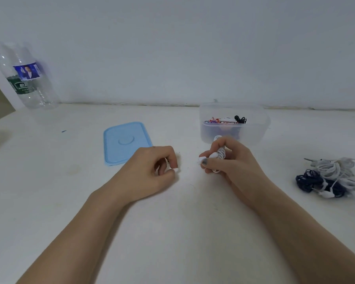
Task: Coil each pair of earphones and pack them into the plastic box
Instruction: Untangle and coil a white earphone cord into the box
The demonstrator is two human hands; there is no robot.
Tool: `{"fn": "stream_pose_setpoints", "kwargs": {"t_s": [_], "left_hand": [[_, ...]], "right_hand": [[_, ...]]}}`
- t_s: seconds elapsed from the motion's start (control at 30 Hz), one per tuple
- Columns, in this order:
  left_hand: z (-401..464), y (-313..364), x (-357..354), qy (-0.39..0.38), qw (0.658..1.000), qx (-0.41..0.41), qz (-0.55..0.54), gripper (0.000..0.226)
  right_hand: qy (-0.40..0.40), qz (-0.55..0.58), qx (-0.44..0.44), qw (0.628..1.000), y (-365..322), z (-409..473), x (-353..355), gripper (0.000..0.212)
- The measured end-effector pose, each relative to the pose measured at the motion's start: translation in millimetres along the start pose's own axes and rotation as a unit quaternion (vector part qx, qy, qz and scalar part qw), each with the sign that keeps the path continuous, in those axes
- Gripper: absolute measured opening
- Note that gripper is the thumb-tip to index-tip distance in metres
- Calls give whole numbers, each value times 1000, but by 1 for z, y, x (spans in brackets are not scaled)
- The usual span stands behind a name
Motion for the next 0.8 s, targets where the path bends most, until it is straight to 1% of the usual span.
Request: {"fn": "stream_pose_setpoints", "kwargs": {"t_s": [0.1, 0.2, 0.3, 0.4, 0.57, 0.8], "left_hand": [[2, 4, -8, 21, 999, -6, -34, 0], [6, 7, -15, 28, 998, -9, -56, 10], [11, 8, -20, 21, 998, -9, -58, 17], [13, 10, -22, 16, 998, -11, -57, 15], [14, 9, -23, 30, 998, -7, -58, 11], [16, 9, -25, 35, 997, -3, -63, 15]], "right_hand": [[-5, 3, 2, 1000, 0, 0, -2, 27], [-7, -7, 5, 1000, 0, -1, -4, 20], [-6, -8, 4, 1000, -1, -2, -4, 19], [-4, -16, 4, 1000, -2, -2, -4, 20], [-3, -30, 8, 999, -1, -2, -4, 21], [9, -45, 15, 999, -1, -2, -3, 22]]}}
Point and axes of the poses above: each hand's wrist, its own z-axis towards the middle knuckle, its own x-axis out of the back of the hand, y = z × x, the point moved 6 cm from there along z, towards the middle knuckle, and after that the axes turned 14 degrees about -x, right-handed, at the moved point
